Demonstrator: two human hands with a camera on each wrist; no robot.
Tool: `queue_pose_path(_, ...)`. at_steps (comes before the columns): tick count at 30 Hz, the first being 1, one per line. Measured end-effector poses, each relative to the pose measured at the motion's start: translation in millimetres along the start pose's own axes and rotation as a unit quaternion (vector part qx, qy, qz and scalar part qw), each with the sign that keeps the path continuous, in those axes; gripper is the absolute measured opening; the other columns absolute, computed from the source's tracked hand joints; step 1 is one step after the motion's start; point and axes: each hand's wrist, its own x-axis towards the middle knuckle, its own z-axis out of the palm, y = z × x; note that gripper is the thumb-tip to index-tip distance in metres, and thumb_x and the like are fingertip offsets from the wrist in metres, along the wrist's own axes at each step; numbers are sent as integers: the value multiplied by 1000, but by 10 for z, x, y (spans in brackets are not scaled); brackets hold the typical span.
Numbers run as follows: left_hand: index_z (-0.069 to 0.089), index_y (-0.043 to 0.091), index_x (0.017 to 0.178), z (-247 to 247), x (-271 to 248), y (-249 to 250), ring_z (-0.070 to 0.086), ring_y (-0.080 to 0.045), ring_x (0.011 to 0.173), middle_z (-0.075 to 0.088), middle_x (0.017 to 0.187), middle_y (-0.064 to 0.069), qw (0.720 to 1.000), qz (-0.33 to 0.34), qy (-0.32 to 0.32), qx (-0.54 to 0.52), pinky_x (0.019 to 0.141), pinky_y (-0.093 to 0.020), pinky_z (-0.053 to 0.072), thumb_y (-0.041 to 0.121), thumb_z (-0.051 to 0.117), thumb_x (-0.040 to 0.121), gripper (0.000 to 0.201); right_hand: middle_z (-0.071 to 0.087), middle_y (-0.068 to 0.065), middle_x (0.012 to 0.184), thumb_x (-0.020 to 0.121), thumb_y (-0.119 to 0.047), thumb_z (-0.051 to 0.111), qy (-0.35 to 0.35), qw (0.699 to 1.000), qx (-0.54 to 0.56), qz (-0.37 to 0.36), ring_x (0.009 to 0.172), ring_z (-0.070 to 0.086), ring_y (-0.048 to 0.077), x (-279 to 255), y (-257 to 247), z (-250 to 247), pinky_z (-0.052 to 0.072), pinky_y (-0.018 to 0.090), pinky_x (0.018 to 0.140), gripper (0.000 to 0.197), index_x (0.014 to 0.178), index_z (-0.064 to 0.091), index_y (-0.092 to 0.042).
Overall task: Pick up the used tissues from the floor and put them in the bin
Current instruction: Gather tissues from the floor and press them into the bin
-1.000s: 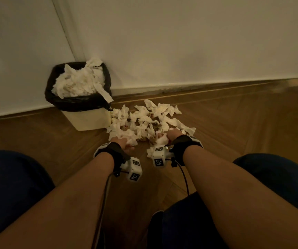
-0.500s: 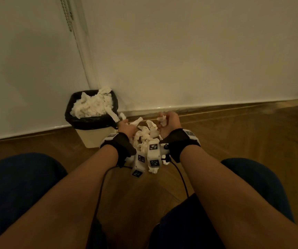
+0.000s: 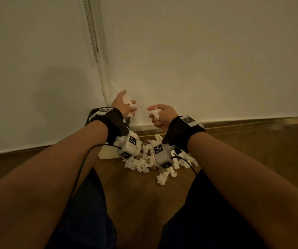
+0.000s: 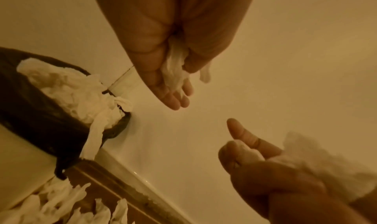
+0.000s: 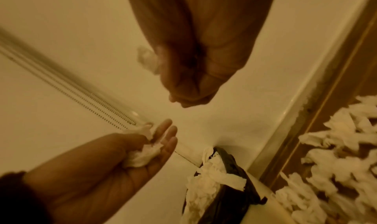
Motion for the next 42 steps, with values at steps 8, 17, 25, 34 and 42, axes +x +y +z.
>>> queue_pose_path(8, 62, -2, 111, -310, 93, 110, 62, -14, 66, 62, 92, -13, 992, 38, 50, 108, 59, -12, 50, -6, 37, 95, 31, 35, 4, 73, 97, -8, 34, 2, 993, -110, 53, 53, 24, 14, 138, -163, 140, 22, 22, 46, 24, 84, 54, -8)
queue_pose_path(17, 58, 14, 71, -801, 468, -88, 55, -25, 83, 58, 92, -11, 940, 86, 114, 309, 71, -25, 44, -6, 43, 86, 29, 50, 12, 105, 91, 13, 43, -28, 983, -168, 63, 93, 62, 27, 612, 138, 284, 54, 30, 79, 40, 128, 50, 3)
queue_pose_path(25, 55, 11, 116, -964, 813, -251, 52, -22, 77, 55, 120, -16, 948, 19, 117, 295, 60, -28, 45, -1, 44, 88, 32, 59, 4, 70, 90, -3, 59, -18, 955, -296, 12, 38, 57, -2, 983, 424, 338, 42, 8, 38, 5, 92, 63, 0)
queue_pose_path(34, 38, 10, 133, -953, 1030, -391, 38, -33, 126, 32, 140, -16, 943, -44, 189, 270, 106, -34, 33, 3, 41, 93, 41, 65, 0, 88, 77, -24, 77, -77, 926, -364, 60, 79, 62, 17, 1310, 835, 605, 53, 28, 60, 36, 109, 66, -12)
queue_pose_path(42, 30, 30, 66, -1216, 1092, -527, 42, -34, 125, 48, 122, -12, 882, -28, 171, 438, 60, -20, 23, 15, 49, 92, 36, 71, 10, 87, 82, -23, 70, -6, 909, -415, 19, 84, 68, 23, 1579, 912, 632, 58, 35, 78, 22, 98, 73, -9)
